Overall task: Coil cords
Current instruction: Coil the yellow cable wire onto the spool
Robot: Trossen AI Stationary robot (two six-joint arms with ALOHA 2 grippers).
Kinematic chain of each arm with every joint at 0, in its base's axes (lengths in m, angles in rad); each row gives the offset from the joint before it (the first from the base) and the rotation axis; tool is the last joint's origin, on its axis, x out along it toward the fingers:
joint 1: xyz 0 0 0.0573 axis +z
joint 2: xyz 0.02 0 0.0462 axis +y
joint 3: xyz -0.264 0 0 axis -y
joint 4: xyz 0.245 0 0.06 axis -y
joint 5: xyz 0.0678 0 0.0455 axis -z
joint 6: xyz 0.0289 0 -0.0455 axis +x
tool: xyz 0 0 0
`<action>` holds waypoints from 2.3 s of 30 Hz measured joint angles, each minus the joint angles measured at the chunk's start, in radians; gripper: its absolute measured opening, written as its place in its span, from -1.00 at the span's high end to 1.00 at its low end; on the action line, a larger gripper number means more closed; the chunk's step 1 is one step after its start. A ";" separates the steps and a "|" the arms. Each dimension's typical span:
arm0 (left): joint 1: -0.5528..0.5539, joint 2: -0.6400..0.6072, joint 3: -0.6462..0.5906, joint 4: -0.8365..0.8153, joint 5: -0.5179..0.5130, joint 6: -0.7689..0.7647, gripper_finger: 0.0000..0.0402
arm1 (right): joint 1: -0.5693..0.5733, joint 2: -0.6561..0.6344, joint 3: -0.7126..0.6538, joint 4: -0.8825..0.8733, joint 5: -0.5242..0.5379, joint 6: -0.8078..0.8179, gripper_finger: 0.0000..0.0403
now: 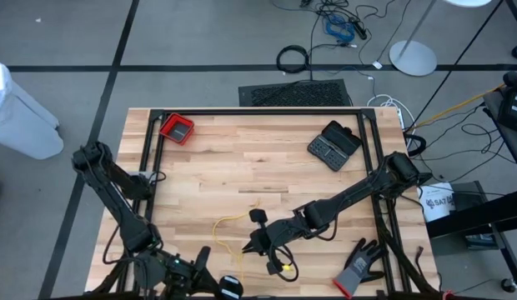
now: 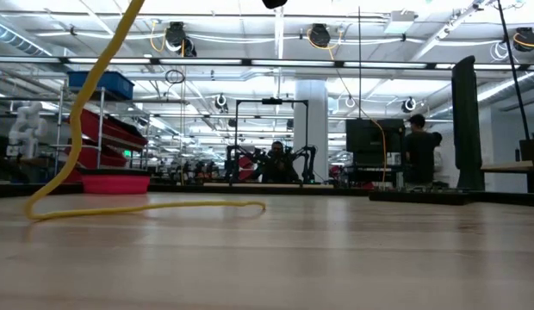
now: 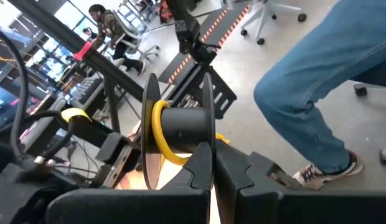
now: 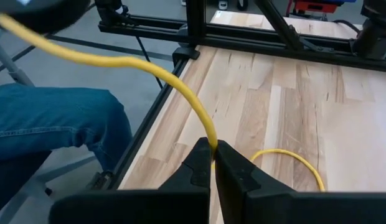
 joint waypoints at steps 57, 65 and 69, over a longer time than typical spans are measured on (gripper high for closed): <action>0.204 0.181 0.000 0.096 0.294 -0.159 0.99 | 0.024 0.000 0.113 0.007 0.000 0.159 1.00; 0.204 0.181 0.000 0.088 0.198 -0.160 0.99 | 0.054 0.000 0.181 -0.107 0.044 0.170 1.00; 0.204 0.181 0.000 0.087 0.182 -0.160 0.99 | 0.065 0.001 0.204 -0.167 0.077 0.170 1.00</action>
